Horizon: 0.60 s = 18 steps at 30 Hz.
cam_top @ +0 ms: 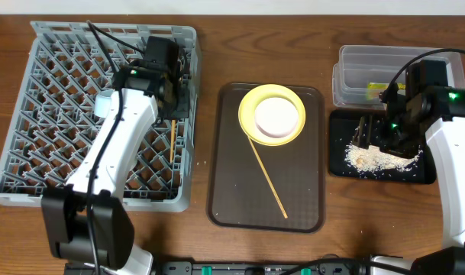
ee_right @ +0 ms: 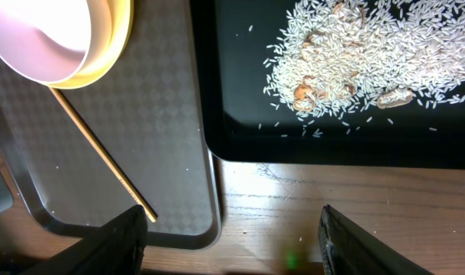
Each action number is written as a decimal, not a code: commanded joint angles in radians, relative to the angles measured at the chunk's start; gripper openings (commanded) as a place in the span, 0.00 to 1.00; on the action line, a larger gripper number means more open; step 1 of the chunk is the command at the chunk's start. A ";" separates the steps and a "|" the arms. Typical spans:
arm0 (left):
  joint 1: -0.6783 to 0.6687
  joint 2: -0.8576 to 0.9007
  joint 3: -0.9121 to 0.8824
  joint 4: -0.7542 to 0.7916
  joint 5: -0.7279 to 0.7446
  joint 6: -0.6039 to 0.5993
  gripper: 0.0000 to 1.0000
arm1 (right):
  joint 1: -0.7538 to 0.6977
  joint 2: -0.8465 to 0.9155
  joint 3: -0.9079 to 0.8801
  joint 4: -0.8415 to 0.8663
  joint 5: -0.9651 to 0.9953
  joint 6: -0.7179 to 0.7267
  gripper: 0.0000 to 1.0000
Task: Sort waste into correct bins and load items into the dishwasher
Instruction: 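Insert the chopstick upright into the rack's right edge with the left gripper, then return the left gripper to the tray and grasp the second chopstick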
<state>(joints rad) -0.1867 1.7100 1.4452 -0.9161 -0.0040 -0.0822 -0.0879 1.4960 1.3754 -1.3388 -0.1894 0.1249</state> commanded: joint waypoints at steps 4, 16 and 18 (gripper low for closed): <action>0.003 0.005 -0.003 -0.006 -0.003 0.005 0.38 | -0.003 -0.019 0.016 0.000 0.002 0.008 0.70; -0.195 -0.029 -0.047 -0.037 0.203 -0.354 0.57 | -0.003 -0.019 0.016 0.000 0.002 0.008 0.70; -0.253 -0.024 -0.063 -0.013 0.196 -0.392 0.57 | -0.003 -0.019 0.016 0.000 0.002 0.008 0.70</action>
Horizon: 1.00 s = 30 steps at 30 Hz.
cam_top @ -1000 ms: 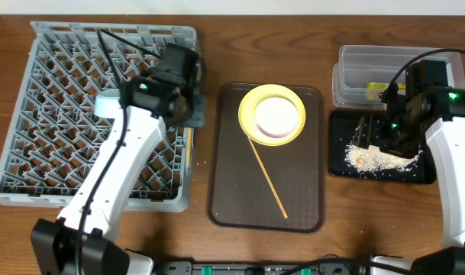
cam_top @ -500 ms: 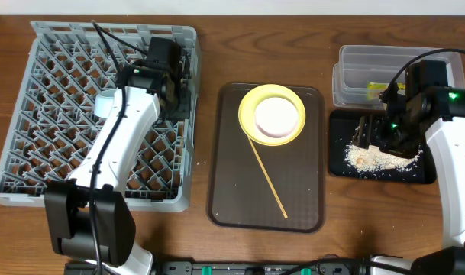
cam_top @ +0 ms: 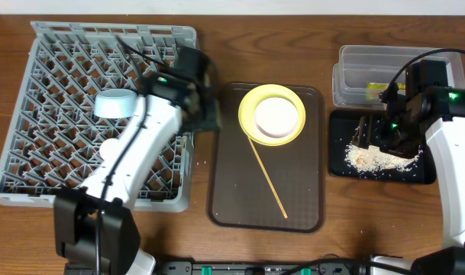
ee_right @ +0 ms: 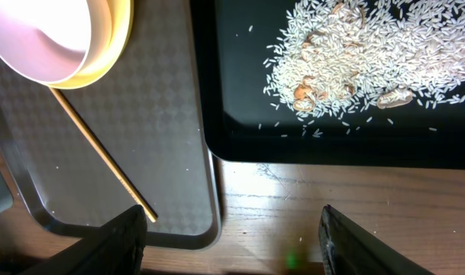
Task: Sort waste into correct bins and load items into the dishwasher
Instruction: 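Return the left gripper to the tray and grasp the second chopstick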
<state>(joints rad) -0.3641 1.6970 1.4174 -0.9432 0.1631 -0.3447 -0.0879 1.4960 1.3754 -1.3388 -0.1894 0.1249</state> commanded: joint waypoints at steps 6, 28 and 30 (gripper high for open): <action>-0.256 0.048 -0.074 0.075 -0.106 -0.356 0.57 | -0.003 -0.019 0.016 -0.002 0.002 0.008 0.70; -0.461 0.336 -0.075 0.139 -0.130 -0.465 0.51 | -0.003 -0.019 0.016 -0.001 0.002 0.008 0.70; -0.461 0.336 -0.075 0.121 -0.130 -0.465 0.41 | -0.003 -0.019 0.016 -0.001 0.002 0.008 0.70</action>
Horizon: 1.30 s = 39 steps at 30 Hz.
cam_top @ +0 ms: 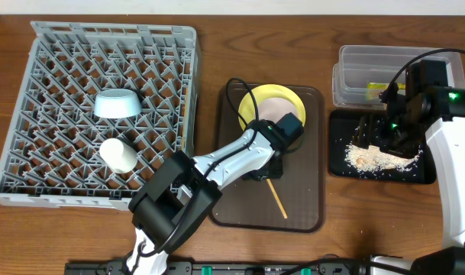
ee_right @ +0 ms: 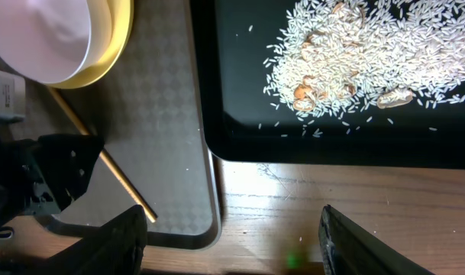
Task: Sort waste into correct bins and load items into the dishwasher
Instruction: 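Return the left gripper to the tray and grasp the second chopstick, then insert the second chopstick into the rack beside the first with the left gripper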
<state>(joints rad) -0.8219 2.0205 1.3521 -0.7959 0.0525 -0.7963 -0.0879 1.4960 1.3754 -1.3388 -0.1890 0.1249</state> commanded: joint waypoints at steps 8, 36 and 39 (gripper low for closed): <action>-0.001 0.013 -0.010 -0.036 -0.019 -0.013 0.21 | -0.003 -0.019 0.016 -0.005 0.002 0.008 0.70; 0.336 -0.401 0.021 -0.106 -0.039 0.506 0.08 | -0.003 -0.019 0.016 -0.008 0.002 0.008 0.70; 0.436 -0.465 0.021 -0.123 -0.039 0.628 0.08 | -0.003 -0.019 0.016 -0.008 0.002 0.008 0.70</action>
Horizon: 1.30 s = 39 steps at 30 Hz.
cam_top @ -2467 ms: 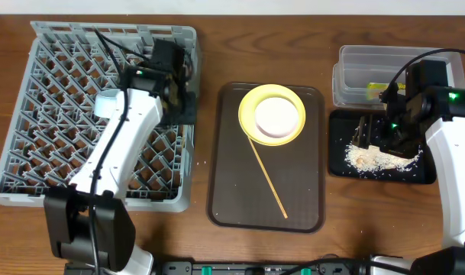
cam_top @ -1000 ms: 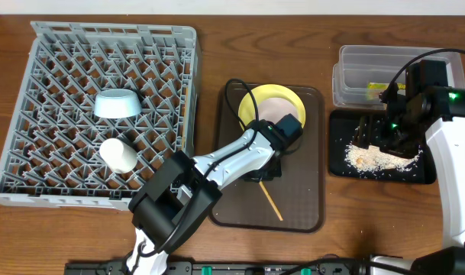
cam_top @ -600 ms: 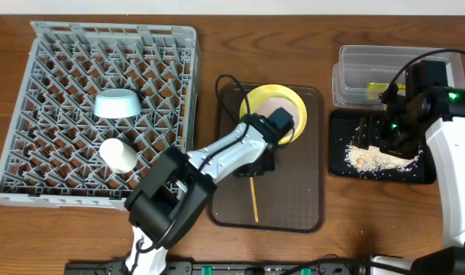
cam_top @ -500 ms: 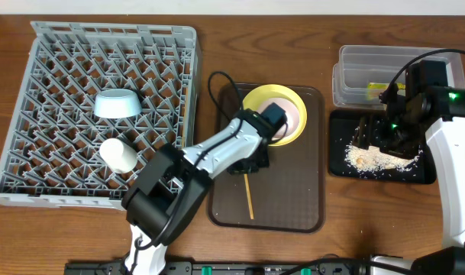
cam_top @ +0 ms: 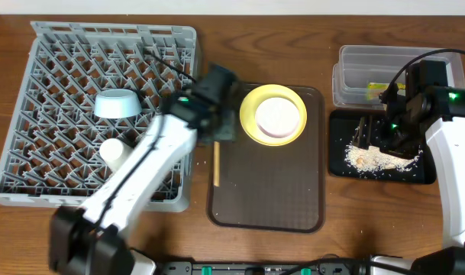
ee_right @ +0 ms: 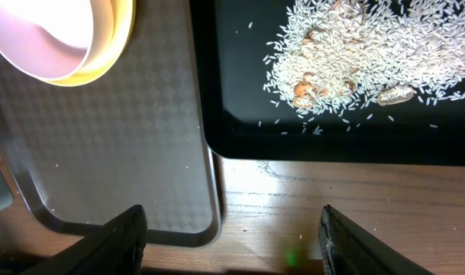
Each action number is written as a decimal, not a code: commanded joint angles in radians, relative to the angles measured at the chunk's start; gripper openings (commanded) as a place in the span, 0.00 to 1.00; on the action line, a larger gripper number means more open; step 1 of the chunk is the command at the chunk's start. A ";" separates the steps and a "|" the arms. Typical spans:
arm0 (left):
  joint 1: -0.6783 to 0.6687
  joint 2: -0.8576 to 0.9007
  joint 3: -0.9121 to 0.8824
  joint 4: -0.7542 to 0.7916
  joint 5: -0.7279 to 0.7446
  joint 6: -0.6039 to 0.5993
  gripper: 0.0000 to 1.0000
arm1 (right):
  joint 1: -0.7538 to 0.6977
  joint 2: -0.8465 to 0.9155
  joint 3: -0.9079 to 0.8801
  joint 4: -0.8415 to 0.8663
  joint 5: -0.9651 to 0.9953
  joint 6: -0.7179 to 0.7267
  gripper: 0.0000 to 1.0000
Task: Sort waste into correct bins and load items into the dishwasher
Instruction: 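Insert the second chopstick into the rack beside the first with the left gripper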
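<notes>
A thin wooden chopstick sticks out below my left gripper, which is shut on its upper end over the left edge of the brown tray. A yellow plate with a pink bowl sits at the tray's far end. The grey dish rack holds a pale bowl and a white cup. My right gripper hangs open over the table's wood beside the black tray of spilled rice.
A clear plastic container stands behind the black tray at the back right. The left arm reaches across the rack's right side. Bare wood separates the rack, the brown tray and the black tray.
My left gripper was down on the chopstick near the middle of the brown tray. It now holds the chopstick at the tray's left edge, beside the rack. The right arm has not moved.
My left gripper was first over the right side of the dish rack. Then it stood at the gap between rack and tray. Then it was on the chopstick lying slantwise on the tray, and now it holds that chopstick near the rack. The right gripper stayed open.
</notes>
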<state>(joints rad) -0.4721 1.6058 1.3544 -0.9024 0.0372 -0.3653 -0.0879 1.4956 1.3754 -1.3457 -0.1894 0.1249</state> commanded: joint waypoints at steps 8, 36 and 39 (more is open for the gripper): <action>0.283 -0.060 0.018 -0.008 -0.019 0.351 0.08 | -0.003 -0.019 0.016 0.000 0.002 0.008 0.70; 0.289 -0.005 0.035 0.035 0.065 0.301 0.58 | -0.003 -0.019 0.016 0.000 0.002 0.008 0.70; 0.272 -0.031 0.076 0.001 0.112 0.273 0.58 | -0.003 -0.019 0.016 0.000 0.002 0.008 0.70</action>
<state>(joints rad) -0.1818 1.6203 1.3598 -0.8791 0.0811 -0.0525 -0.0879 1.4956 1.3754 -1.3457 -0.1894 0.1249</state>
